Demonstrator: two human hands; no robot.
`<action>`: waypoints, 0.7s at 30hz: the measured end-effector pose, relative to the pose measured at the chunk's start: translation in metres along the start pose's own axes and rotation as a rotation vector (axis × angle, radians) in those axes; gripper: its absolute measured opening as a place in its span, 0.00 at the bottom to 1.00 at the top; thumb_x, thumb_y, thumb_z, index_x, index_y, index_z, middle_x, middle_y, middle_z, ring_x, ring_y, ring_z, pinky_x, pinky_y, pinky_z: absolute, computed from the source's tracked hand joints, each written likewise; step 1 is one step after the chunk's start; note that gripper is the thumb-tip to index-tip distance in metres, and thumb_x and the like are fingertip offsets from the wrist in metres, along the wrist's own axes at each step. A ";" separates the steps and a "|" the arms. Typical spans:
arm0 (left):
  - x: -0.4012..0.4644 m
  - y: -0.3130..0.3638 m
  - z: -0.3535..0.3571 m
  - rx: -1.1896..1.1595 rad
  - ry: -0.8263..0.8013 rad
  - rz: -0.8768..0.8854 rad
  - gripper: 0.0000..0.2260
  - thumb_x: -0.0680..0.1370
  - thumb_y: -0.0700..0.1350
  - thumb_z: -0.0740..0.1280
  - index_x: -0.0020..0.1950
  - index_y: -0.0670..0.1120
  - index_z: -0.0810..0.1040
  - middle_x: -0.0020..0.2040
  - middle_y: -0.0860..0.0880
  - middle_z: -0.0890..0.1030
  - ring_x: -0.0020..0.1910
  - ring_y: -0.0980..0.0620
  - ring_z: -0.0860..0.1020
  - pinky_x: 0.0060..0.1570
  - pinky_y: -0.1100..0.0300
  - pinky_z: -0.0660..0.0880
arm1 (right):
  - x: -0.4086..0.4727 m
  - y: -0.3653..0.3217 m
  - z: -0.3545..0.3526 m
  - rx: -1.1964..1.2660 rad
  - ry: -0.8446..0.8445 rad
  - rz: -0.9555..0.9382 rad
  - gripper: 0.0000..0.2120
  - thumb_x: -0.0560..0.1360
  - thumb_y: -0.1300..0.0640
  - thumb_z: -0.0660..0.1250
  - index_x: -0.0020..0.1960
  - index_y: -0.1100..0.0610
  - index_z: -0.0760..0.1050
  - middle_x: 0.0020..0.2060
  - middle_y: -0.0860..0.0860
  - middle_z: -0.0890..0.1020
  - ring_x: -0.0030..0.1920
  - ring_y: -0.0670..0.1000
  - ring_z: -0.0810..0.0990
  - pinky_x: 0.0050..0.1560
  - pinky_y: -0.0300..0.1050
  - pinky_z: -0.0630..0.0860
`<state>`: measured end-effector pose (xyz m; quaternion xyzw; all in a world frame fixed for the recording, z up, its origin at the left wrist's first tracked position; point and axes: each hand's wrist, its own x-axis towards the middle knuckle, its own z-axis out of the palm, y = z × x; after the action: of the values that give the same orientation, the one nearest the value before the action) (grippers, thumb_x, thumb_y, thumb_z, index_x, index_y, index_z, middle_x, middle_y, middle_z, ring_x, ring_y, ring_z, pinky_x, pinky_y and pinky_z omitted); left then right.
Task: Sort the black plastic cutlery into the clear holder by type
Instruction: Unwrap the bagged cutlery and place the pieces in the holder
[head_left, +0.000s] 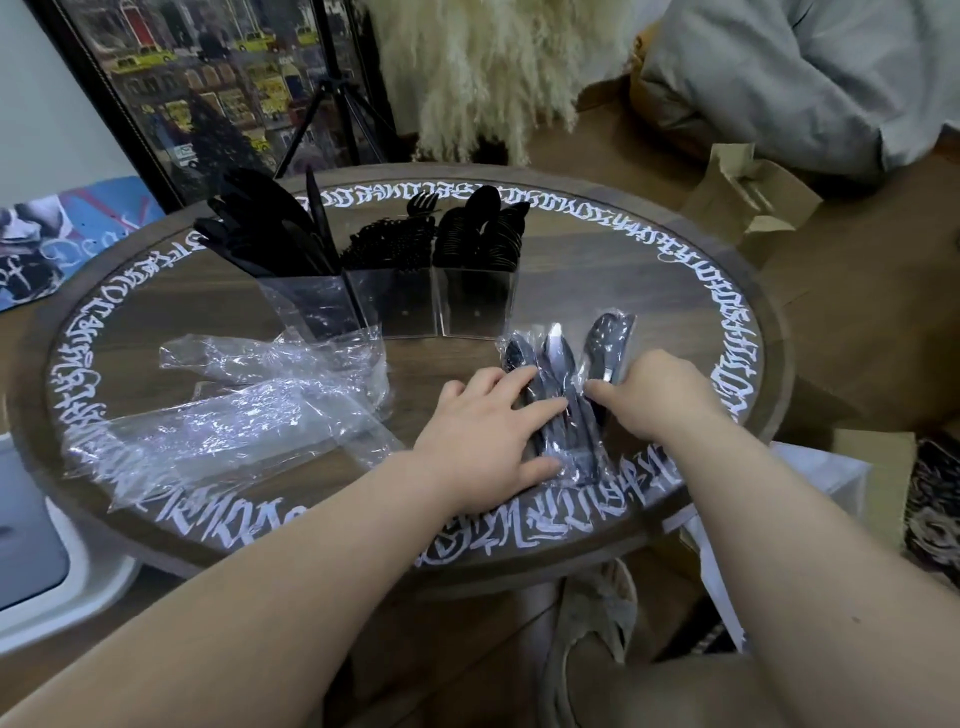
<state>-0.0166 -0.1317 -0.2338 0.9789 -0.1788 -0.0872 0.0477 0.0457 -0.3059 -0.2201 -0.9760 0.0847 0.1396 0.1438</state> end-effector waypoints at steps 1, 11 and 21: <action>0.001 0.000 0.000 0.005 -0.002 -0.003 0.29 0.77 0.66 0.56 0.76 0.62 0.54 0.78 0.51 0.51 0.74 0.47 0.51 0.69 0.45 0.55 | 0.001 0.001 0.000 0.009 -0.003 -0.006 0.22 0.73 0.39 0.67 0.33 0.56 0.68 0.32 0.53 0.74 0.38 0.57 0.75 0.37 0.44 0.67; 0.006 0.000 0.001 0.008 0.006 -0.016 0.26 0.77 0.65 0.56 0.74 0.62 0.59 0.77 0.52 0.53 0.74 0.47 0.52 0.68 0.45 0.55 | -0.006 0.010 -0.024 0.477 0.197 -0.079 0.13 0.72 0.55 0.66 0.38 0.66 0.75 0.36 0.63 0.81 0.41 0.64 0.80 0.45 0.56 0.79; -0.005 -0.009 -0.024 -0.142 0.506 -0.051 0.15 0.75 0.53 0.62 0.57 0.48 0.78 0.56 0.50 0.76 0.56 0.46 0.73 0.54 0.46 0.73 | -0.033 -0.007 -0.031 0.421 0.022 -0.350 0.05 0.72 0.61 0.66 0.43 0.51 0.75 0.35 0.46 0.78 0.38 0.50 0.77 0.34 0.40 0.70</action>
<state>-0.0136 -0.1201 -0.2102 0.9679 -0.1297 0.1469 0.1571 0.0238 -0.3050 -0.1801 -0.9260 -0.0565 0.0814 0.3644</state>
